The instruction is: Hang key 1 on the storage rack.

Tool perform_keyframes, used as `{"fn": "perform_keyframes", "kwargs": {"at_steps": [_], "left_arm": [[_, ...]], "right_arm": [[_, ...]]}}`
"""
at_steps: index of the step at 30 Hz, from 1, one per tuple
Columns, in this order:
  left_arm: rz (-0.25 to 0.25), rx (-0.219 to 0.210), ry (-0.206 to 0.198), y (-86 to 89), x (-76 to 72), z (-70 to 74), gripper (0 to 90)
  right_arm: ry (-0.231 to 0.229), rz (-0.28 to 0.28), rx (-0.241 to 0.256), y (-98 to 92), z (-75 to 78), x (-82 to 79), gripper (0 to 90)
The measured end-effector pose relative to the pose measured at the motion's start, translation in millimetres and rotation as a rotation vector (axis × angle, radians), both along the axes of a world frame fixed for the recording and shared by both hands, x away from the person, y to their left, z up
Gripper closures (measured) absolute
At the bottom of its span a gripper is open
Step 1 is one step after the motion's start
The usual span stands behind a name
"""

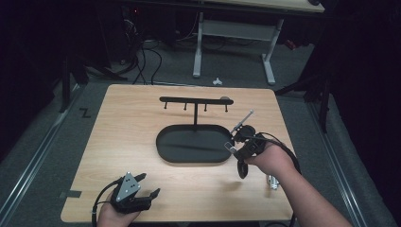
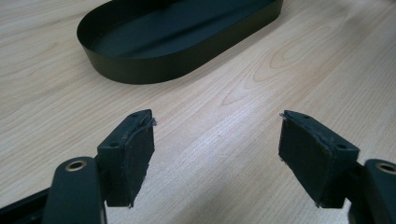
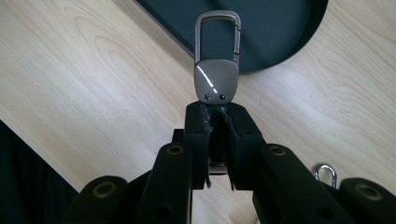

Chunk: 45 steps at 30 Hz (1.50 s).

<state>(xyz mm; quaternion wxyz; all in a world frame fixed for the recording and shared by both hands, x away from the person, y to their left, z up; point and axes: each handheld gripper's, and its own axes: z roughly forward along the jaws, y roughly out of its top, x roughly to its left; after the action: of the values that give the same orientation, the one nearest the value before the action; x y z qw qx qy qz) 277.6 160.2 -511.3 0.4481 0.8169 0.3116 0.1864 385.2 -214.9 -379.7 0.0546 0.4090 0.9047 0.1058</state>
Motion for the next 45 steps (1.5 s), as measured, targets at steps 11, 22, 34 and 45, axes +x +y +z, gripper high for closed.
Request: {"fn": "perform_keyframes", "kwargs": {"at_steps": [11, 22, 34, 45], "left_arm": [[-0.003, 0.003, 0.006, 0.3, -0.4, -0.5, 27.2], [-0.007, -0.01, 0.008, 0.9, 0.4, -1.5, 27.2], [-0.012, -0.015, 0.013, 1.6, 0.9, -1.6, 27.2], [-0.014, -0.013, 0.017, 1.6, 0.8, -1.7, 27.2]], "right_arm": [[-0.025, 0.012, 0.022, 9.9, 12.0, 11.5, 80.6], [-0.05, -0.005, 0.038, 20.0, 25.9, 25.5, 80.6], [-0.08, -0.031, 0.056, 34.6, 44.7, 36.4, 80.6], [-0.114, -0.034, 0.066, 41.6, 58.4, 49.3, 80.7]]}}
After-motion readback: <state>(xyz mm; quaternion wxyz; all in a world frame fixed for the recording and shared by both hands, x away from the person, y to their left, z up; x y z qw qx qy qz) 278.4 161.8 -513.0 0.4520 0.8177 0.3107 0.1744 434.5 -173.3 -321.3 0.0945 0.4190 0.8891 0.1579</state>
